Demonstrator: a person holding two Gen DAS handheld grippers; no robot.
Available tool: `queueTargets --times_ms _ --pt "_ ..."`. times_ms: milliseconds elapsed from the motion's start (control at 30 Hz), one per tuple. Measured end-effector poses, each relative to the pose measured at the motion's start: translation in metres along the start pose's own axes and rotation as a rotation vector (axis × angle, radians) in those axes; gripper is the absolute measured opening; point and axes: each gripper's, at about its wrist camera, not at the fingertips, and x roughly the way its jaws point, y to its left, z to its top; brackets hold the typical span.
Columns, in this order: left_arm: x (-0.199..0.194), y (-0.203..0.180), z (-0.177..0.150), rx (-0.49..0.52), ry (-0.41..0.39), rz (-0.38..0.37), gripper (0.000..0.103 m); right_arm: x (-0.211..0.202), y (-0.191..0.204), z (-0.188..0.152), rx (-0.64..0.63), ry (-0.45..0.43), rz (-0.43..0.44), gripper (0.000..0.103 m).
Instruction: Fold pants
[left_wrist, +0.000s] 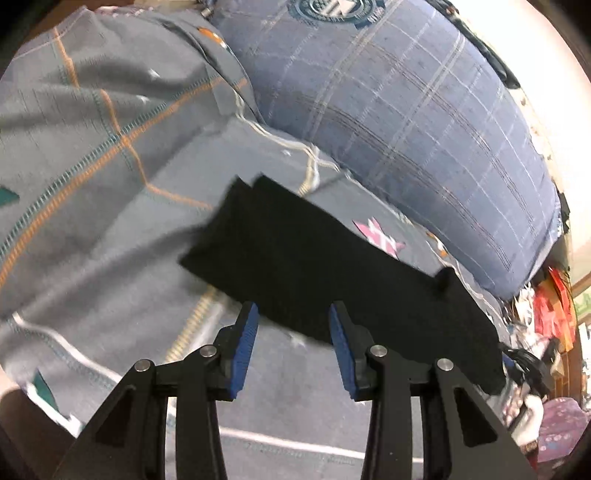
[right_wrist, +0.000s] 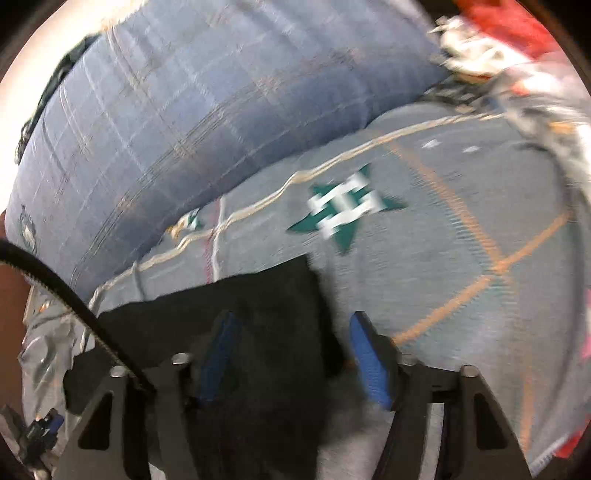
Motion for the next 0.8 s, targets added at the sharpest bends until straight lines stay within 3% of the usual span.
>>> queueTargets --times_ms 33,133,267,367,567,600,667,700,767,800 --pt "0.0 -0.006 -0.003 0.011 0.004 0.002 0.038 0.004 0.008 0.002 -0.024 0.022 -0.002 0.005" --pt "-0.002 -0.019 -0.006 0.058 -0.004 0.015 0.038 -0.013 0.034 0.015 -0.107 -0.043 0.013 0.005" --pt "0.001 -0.025 -0.005 0.078 -0.014 0.02 0.038 -0.046 0.046 0.045 -0.107 -0.179 0.037 0.003" --pt "0.009 -0.024 -0.004 0.076 0.001 0.022 0.038 -0.036 0.04 0.055 -0.113 -0.197 -0.086 0.003" --pt "0.014 -0.011 -0.001 0.063 0.006 0.023 0.039 0.029 0.014 0.024 -0.196 -0.023 -0.432 0.003" --pt "0.012 -0.007 0.001 0.055 -0.003 0.026 0.039 0.028 0.004 0.02 -0.165 -0.017 -0.466 0.004" --pt "0.011 0.004 0.006 0.038 -0.014 0.024 0.041 0.015 -0.005 0.018 -0.086 -0.037 -0.517 0.016" --pt "0.011 0.01 0.01 0.026 -0.02 0.029 0.043 -0.002 -0.003 0.017 -0.062 -0.096 -0.555 0.022" --pt "0.014 0.022 0.019 0.006 -0.03 0.041 0.045 -0.027 0.017 0.015 -0.091 -0.184 -0.543 0.029" --pt "0.017 0.028 0.026 -0.004 -0.036 0.041 0.046 -0.039 0.037 0.014 -0.125 -0.21 -0.486 0.035"
